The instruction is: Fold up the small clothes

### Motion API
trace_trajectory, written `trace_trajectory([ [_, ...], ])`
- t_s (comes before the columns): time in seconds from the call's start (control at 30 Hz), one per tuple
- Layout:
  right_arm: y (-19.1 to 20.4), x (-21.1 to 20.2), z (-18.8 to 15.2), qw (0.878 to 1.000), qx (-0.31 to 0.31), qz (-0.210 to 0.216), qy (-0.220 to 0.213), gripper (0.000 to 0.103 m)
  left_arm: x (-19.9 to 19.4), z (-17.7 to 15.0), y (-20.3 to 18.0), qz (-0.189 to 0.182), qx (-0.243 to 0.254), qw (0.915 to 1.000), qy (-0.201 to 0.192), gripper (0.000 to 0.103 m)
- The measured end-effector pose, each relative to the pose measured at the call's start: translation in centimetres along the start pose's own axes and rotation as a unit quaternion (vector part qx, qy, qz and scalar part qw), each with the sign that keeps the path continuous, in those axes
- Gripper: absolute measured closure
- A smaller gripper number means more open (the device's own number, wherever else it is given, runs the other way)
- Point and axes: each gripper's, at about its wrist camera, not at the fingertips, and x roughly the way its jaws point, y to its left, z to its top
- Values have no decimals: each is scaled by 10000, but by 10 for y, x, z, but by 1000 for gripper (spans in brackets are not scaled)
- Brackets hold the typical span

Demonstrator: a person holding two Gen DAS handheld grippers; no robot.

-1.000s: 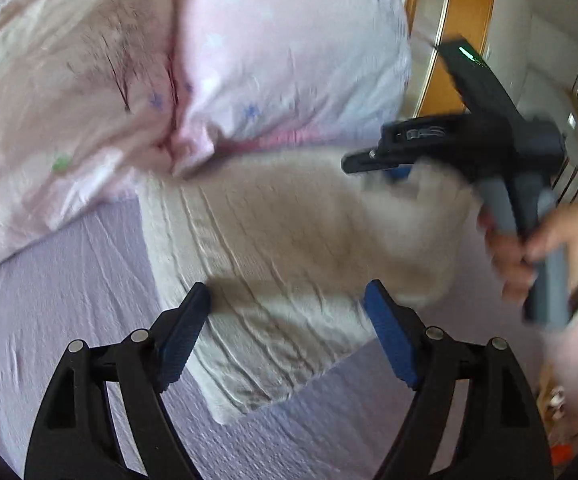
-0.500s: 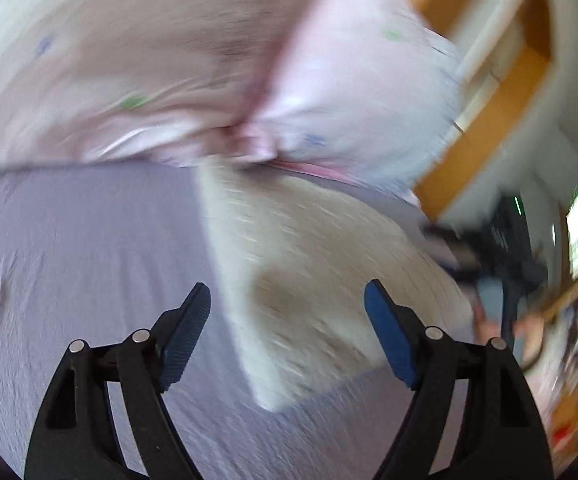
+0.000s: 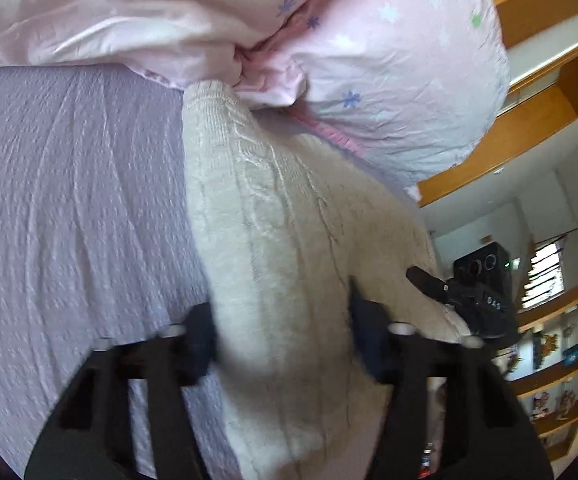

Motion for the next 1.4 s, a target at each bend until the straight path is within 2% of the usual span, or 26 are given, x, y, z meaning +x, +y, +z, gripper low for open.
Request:
trace_trajectory([
  [0.13,56,12,-10,9961,-663,580,19,72,-58,0,6,-4,238,9991,-350,62],
  [0.2,78,28,-14,9937,-928,610,115,72,-91,-1,18,113,197,9978,-618,61],
  [0.27,99,58,-21,9914,-1279,194,192,71,-109,-2,29,666,211,9943,-801,55],
  [0.3,102,68,-23,9902,-1380,-23,209,69,-113,-4,38,1200,183,9888,-873,54],
  [0.33,106,83,-26,9873,-1471,-541,247,62,-112,-4,41,1491,188,9853,-814,54],
  [0.37,108,89,-30,9835,-1499,-980,251,57,-112,-6,45,1647,196,9837,-696,54],
  [0.4,112,88,-34,9812,-1552,-1132,179,54,-118,-10,45,1571,213,9847,-725,54],
  [0.47,128,58,-46,9762,-1742,-1193,-487,52,-137,-18,34,1604,422,9807,-1036,54],
  [0.53,147,31,-60,9764,-1913,-639,-770,35,-157,-28,11,1422,780,9765,-1417,54],
  [0.6,169,23,-79,9763,-2095,162,-509,27,-163,-37,-10,997,999,9783,-1520,48],
  [0.63,179,25,-91,9733,-2219,523,-263,21,-160,-41,-17,835,1083,9792,-1498,38],
  [0.67,184,32,-102,9707,-2291,719,-29,19,-152,-43,-23,741,1130,9807,-1411,28],
  [0.7,185,40,-107,9702,-2307,730,152,19,-141,-44,-24,734,1125,9828,-1269,27],
  [0.73,181,55,-111,9724,-2270,461,292,20,-130,-42,-20,818,1081,9842,-1140,27],
  [0.77,169,71,-109,9765,-2123,-132,330,22,-117,-42,-13,1014,966,9853,-983,27],
  [0.8,155,82,-106,9790,-1928,-571,345,39,-100,-39,-2,1174,777,9869,-787,27],
  [0.83,133,89,-101,9853,-1560,-597,357,52,-91,-40,3,1220,718,9870,-762,27],
  [0.9,122,78,-95,9931,-1110,-261,257,60,-94,-49,-8,1360,890,9821,-952,27],
  [0.97,132,50,-105,9924,-1177,-350,-66,44,-106,-57,-18,1277,886,9824,-1037,27],
  [1.0,138,37,-110,9898,-1325,-444,-268,18,-118,-67,-22,1268,900,9815,-1117,26],
  [1.03,151,17,-125,9815,-1631,-746,-669,7,-126,-75,-24,1442,926,9785,-1144,22],
  [1.1,168,4,-144,9682,-2016,-1122,-961,3,-134,-96,-20,1898,991,9707,-1094,14],
  [1.17,173,-1,-164,9524,-2328,-1693,-1005,2,-136,-112,-13,2120,962,9677,-965,7],
  [1.2,171,2,-172,9438,-2479,-1972,-945,2,-133,-120,-8,2443,921,9615,-854,2],
  [1.3,169,35,-197,9202,-2808,-2609,-800,2,-124,-136,-3,3098,1145,9410,-738,1],
  [1.4,161,48,-215,9092,-2957,-2856,-661,2,-119,-142,6,3309,1179,9349,-507,1],
])
